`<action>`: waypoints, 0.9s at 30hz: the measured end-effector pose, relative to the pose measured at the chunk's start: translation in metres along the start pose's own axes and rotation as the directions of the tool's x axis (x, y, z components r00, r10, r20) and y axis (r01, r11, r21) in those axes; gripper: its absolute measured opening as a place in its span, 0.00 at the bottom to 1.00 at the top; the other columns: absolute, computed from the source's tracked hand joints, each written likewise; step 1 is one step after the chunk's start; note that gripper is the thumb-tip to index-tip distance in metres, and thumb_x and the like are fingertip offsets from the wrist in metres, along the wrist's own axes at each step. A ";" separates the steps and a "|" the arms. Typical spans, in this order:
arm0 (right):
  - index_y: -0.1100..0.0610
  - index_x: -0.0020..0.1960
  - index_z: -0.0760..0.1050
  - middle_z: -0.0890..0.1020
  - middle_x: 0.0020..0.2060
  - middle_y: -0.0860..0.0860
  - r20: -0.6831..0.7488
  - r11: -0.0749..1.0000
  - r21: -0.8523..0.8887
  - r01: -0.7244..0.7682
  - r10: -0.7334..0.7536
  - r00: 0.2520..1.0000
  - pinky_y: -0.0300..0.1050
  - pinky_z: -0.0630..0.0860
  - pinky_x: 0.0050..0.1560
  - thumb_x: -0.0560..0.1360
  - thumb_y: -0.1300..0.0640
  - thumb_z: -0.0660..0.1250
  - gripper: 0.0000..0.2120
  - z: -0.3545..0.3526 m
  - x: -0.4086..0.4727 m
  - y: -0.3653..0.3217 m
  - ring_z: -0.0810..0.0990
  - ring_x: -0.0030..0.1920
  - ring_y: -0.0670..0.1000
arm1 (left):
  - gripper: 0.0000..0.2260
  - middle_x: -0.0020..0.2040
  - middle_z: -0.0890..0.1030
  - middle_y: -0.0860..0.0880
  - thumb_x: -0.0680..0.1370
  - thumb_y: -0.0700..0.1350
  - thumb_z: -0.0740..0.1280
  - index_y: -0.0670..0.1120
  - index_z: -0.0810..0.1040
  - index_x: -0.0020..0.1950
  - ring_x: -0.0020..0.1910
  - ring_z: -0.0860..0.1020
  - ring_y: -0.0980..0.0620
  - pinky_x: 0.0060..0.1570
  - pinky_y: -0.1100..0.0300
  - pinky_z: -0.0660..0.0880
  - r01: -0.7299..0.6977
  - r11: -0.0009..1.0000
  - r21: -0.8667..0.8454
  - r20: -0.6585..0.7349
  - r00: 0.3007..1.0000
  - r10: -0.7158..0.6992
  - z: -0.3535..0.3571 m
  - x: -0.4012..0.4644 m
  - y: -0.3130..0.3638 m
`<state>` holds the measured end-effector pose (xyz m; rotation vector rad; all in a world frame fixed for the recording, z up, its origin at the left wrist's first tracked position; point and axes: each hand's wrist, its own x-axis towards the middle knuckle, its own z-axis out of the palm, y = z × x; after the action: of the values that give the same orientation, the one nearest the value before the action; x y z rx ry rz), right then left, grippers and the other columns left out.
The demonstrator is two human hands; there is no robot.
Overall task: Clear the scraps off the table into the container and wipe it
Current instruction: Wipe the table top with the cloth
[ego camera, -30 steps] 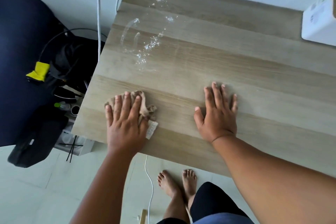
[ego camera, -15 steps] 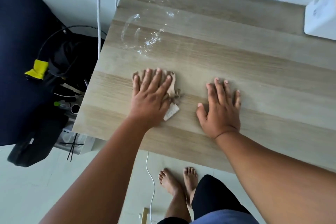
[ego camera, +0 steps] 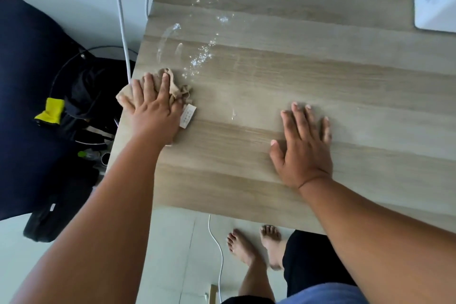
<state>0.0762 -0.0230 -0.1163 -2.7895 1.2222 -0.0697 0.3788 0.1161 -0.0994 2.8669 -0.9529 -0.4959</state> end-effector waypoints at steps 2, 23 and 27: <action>0.54 0.81 0.60 0.57 0.83 0.55 -0.004 1.000 -0.004 -0.001 0.001 1.000 0.67 0.46 0.80 0.78 0.40 0.55 0.35 0.000 -0.001 0.001 0.52 0.83 0.59 | 0.32 0.85 0.42 0.46 0.80 0.62 0.48 0.59 0.45 0.84 0.83 0.37 0.42 0.77 0.35 0.33 -0.043 0.998 0.055 0.015 0.999 0.042 0.002 0.011 0.018; 0.53 0.81 0.62 0.57 0.83 0.54 0.025 1.000 0.028 -0.009 0.009 1.000 0.67 0.45 0.80 0.77 0.40 0.57 0.35 -0.005 0.001 -0.001 0.52 0.83 0.58 | 0.33 0.85 0.48 0.48 0.79 0.60 0.52 0.55 0.53 0.85 0.84 0.42 0.44 0.80 0.37 0.39 -0.165 0.986 0.036 -0.050 0.985 0.167 0.015 -0.040 0.024; 0.54 0.81 0.62 0.58 0.83 0.54 0.020 1.000 0.024 -0.011 0.010 1.000 0.67 0.46 0.80 0.77 0.40 0.56 0.35 -0.005 0.000 0.000 0.52 0.83 0.59 | 0.35 0.85 0.43 0.46 0.79 0.65 0.50 0.56 0.45 0.84 0.83 0.38 0.39 0.76 0.29 0.37 -0.107 0.990 0.088 0.012 0.994 0.106 0.025 -0.028 0.064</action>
<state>0.0759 -0.0229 -0.1108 -2.7559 1.2229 -0.0553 0.3130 0.0818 -0.1039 2.8727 -1.1505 -0.4667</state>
